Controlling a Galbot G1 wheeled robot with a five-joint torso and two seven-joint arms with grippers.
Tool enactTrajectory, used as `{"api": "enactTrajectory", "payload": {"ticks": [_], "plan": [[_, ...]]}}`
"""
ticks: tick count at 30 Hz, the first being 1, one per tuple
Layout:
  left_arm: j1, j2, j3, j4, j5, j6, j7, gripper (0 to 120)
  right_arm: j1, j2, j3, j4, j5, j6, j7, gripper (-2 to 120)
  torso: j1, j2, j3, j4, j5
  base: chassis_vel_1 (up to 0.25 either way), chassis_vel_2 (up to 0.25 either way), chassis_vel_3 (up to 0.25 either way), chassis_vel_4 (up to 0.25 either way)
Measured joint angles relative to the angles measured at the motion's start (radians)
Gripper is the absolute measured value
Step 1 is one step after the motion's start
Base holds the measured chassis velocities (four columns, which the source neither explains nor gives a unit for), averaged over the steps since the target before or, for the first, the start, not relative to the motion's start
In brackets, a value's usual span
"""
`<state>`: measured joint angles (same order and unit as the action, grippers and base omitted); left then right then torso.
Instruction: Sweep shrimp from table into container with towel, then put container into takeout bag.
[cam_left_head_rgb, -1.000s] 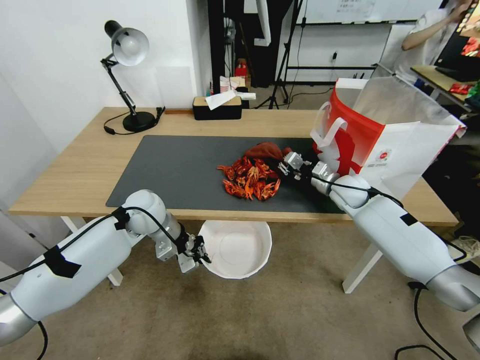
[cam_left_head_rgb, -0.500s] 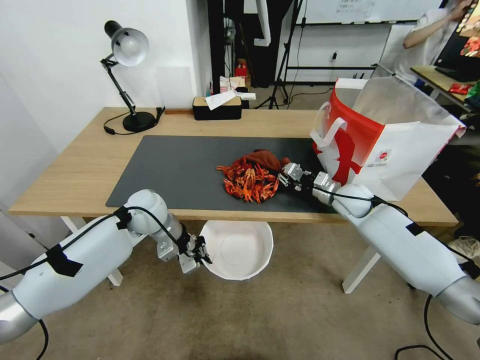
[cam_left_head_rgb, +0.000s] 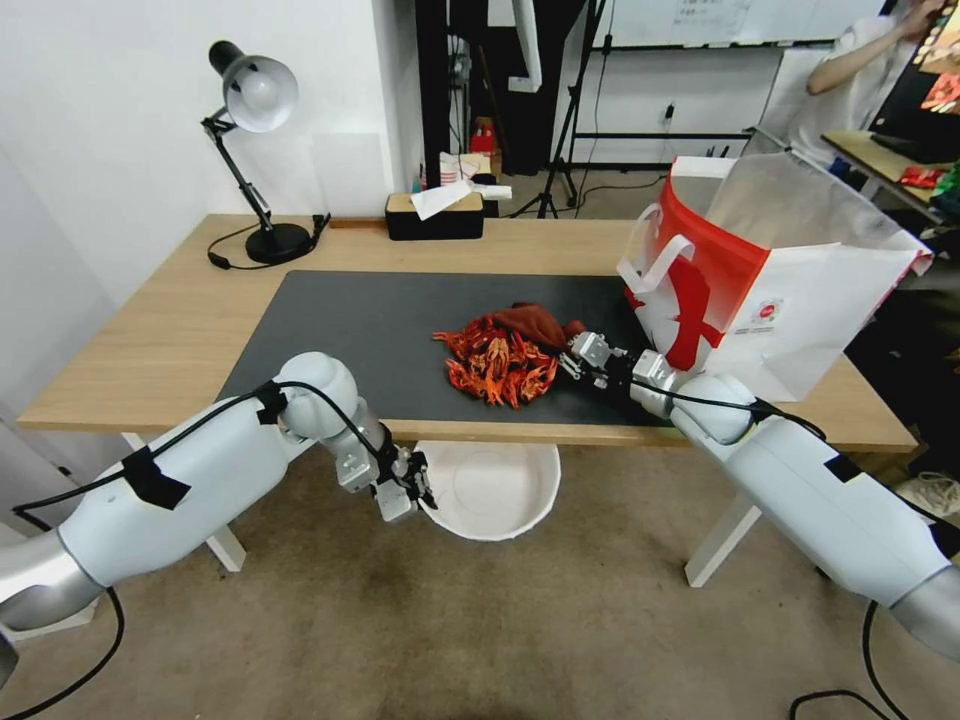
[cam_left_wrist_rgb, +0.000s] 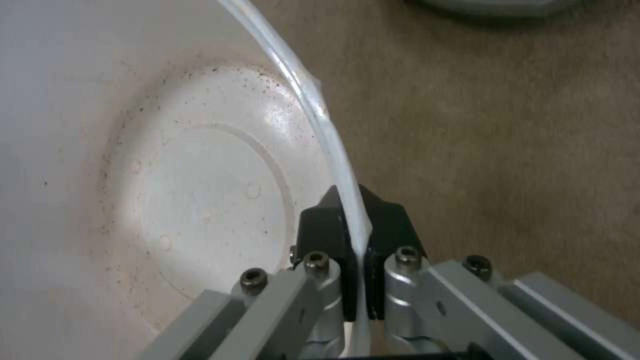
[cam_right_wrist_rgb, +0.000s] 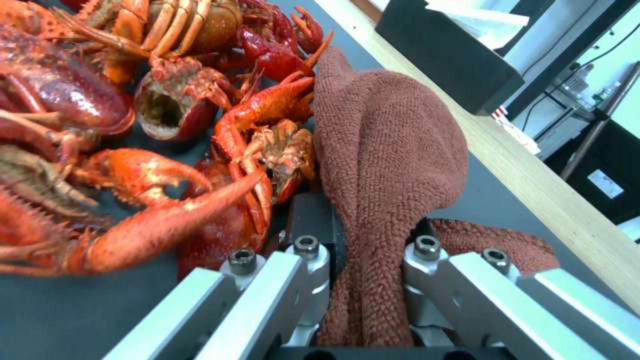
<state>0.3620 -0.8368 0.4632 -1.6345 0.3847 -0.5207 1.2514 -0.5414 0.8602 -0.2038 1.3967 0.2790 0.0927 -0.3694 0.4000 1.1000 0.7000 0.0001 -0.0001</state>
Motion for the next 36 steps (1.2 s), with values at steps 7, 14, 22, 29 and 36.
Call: {"api": "enactTrajectory", "payload": {"ticks": [7,14,22,29,36], "plan": [[0.001,-0.013,0.005,0.012,-0.007,0.003,-0.002,0,-0.036,-0.023,0.014,0.042,0.026,-0.005,0.002,6,0.000,0.000,0.000,-0.0001,0.0001,0.000,0.000,0.000,0.000],[-0.004,-0.015,0.004,0.021,-0.020,0.003,-0.004,0,-0.097,-0.047,0.041,0.106,0.030,-0.007,0.003,6,0.000,0.000,0.000,-0.0001,0.0002,0.000,0.000,0.000,0.000],[0.000,-0.018,0.002,0.026,-0.021,0.003,-0.006,0,-0.166,-0.063,0.075,0.176,0.031,-0.012,0.003,6,0.000,0.000,0.000,0.0000,0.0001,0.000,0.000,0.000,0.000],[-0.001,-0.016,-0.001,0.025,-0.023,0.002,-0.007,0,-0.223,-0.080,0.100,0.232,0.028,-0.013,0.002,6,0.000,0.000,0.000,-0.0001,0.0001,0.000,0.000,0.000,0.000],[-0.001,-0.016,-0.001,0.025,-0.024,0.002,-0.008,0,-0.275,-0.106,0.128,0.288,0.027,-0.013,-0.006,6,0.000,0.000,0.000,-0.0001,0.0001,0.000,0.000,0.000,0.000]]}}
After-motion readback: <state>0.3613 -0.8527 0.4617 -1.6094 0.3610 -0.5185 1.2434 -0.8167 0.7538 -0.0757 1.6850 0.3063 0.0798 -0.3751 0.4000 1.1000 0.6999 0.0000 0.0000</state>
